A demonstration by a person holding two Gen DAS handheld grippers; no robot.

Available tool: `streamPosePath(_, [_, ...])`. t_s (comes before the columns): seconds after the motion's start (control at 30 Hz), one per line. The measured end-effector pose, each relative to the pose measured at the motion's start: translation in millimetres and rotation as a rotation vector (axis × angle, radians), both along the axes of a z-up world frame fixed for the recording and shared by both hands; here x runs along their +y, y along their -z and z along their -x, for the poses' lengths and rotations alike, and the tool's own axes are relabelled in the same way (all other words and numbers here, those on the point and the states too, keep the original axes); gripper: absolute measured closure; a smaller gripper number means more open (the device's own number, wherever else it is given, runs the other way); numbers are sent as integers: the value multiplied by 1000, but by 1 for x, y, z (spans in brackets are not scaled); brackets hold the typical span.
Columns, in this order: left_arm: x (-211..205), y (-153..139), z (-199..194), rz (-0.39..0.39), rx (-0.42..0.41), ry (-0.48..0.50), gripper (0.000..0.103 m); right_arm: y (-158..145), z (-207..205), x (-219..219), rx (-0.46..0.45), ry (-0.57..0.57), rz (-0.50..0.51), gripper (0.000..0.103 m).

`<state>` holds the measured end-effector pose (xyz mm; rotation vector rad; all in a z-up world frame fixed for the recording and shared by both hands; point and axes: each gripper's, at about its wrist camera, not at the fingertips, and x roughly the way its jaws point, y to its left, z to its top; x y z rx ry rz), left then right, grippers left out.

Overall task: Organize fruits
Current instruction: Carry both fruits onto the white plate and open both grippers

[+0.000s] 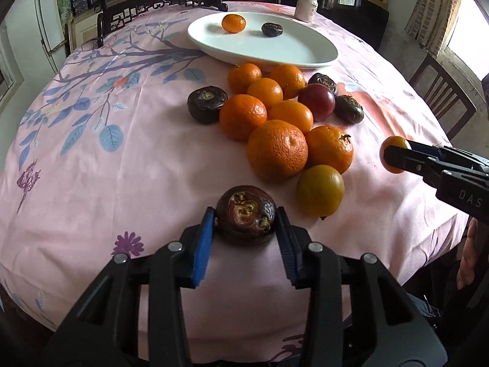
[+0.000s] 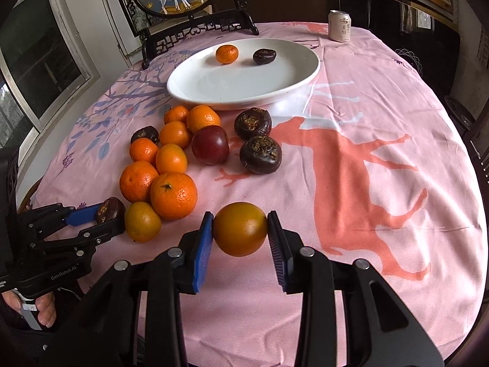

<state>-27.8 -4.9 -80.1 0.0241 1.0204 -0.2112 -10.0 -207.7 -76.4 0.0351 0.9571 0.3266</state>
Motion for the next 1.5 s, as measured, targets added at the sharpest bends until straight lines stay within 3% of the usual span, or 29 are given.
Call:
streamPosePath(0.2, [15,-29,-9,20,-75,-53,63,-6,-6,2,-11,-8,-5,67])
streamPosePath(0.33, [18,-58,-39,39,-129,-55,63,-15,-21,3,-10,-27,-29,67])
streamPosePath(0.53, [-6,-88,-145,36,-129,-38,63,-46,-92,11,-54,-57,-17,67])
streamPosePath(0.67, [-25,-75,-227,3,-74,-71,63,-48,-165,16,-64,-41,35,67])
streamPosePath(0.8, [-34,-50,-276,7,-6,-79,63,-25,-223,17,-8,-27,75,67])
streamPosePath(1.17, [-35,-28,-315,-17,4,-85,62,-6,-276,20,-7,-16,116,66])
streamPosePath(1.2, [-34,-30,-316,-11,0,-86,60,-5,-277,21,-12,-15,126,60])
streamPosePath(1.27, [-34,-36,-316,-15,-25,-95,24,-8,-277,24,-40,-3,166,40])
streamPosePath(1.4, [-28,-64,-302,7,-94,-94,20,-29,-264,22,-103,32,227,41])
streamPosePath(1.5, [-19,-89,-276,31,-139,-100,19,-47,-242,12,-108,34,179,40])
